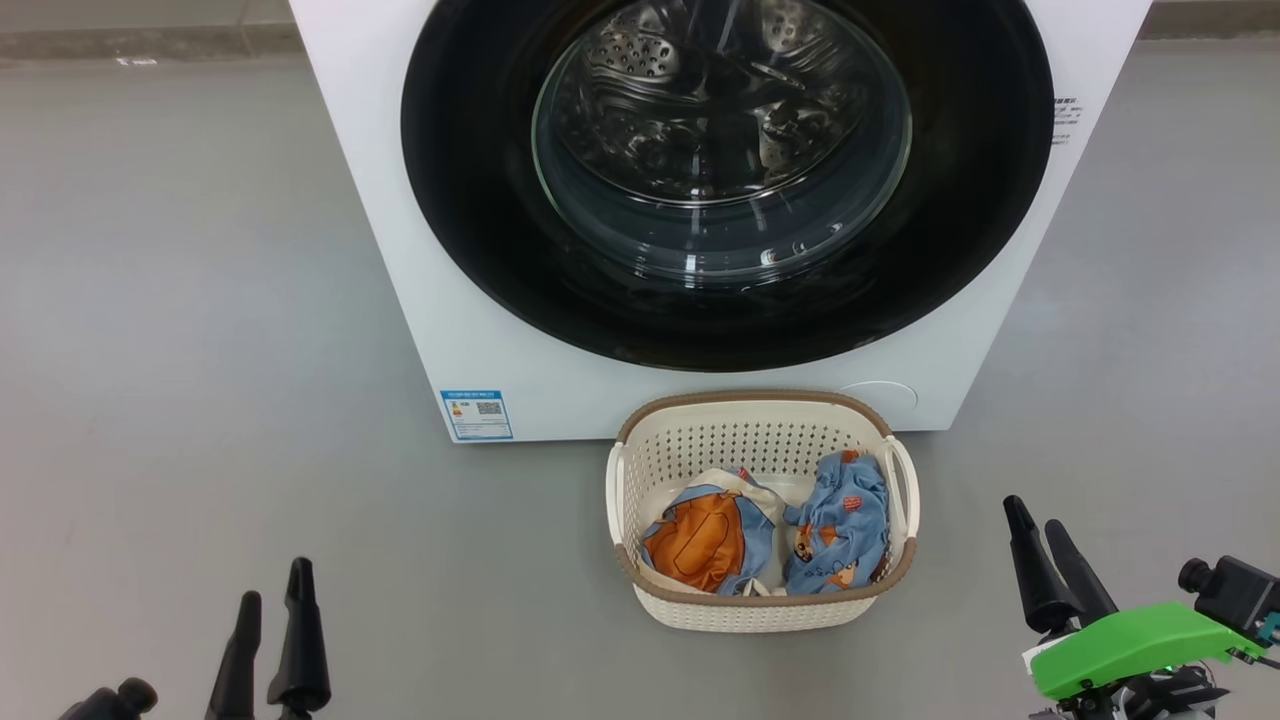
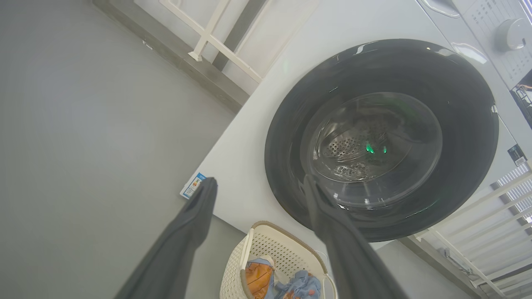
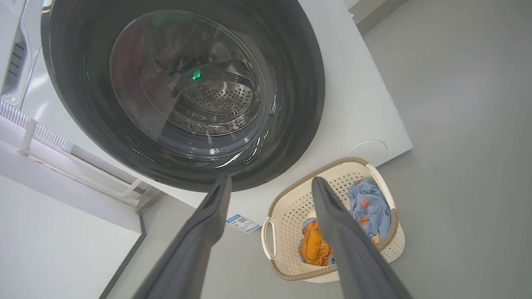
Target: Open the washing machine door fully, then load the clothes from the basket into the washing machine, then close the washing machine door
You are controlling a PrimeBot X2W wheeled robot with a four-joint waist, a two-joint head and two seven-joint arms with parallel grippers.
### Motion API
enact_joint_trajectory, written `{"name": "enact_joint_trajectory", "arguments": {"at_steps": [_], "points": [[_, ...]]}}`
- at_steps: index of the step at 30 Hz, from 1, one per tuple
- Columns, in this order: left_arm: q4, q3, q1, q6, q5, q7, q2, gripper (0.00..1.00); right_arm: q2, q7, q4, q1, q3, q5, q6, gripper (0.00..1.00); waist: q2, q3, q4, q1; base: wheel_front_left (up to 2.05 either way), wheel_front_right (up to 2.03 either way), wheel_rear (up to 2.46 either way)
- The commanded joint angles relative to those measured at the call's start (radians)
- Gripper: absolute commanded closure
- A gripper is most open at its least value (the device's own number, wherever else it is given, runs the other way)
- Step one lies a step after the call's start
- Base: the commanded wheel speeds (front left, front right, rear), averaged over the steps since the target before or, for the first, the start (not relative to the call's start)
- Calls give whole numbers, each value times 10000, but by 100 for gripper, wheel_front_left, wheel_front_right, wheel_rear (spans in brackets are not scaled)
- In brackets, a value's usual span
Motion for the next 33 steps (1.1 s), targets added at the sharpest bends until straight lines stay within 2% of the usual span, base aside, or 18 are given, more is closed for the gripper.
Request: {"name": "enact_joint_trajectory", "arguments": {"at_steps": [1,33], "points": [[-358,150,-417,2,441,-177,138,0,-246,-189,-219,-488,249,-351,38,0,-1,19,4,0,0,0,0],[-421,0,-523,3,4111,-1089,294,0,-733,-1099,-174,-661,1077,-3132,53,0,-1,35,24,0,0,0,0]]}}
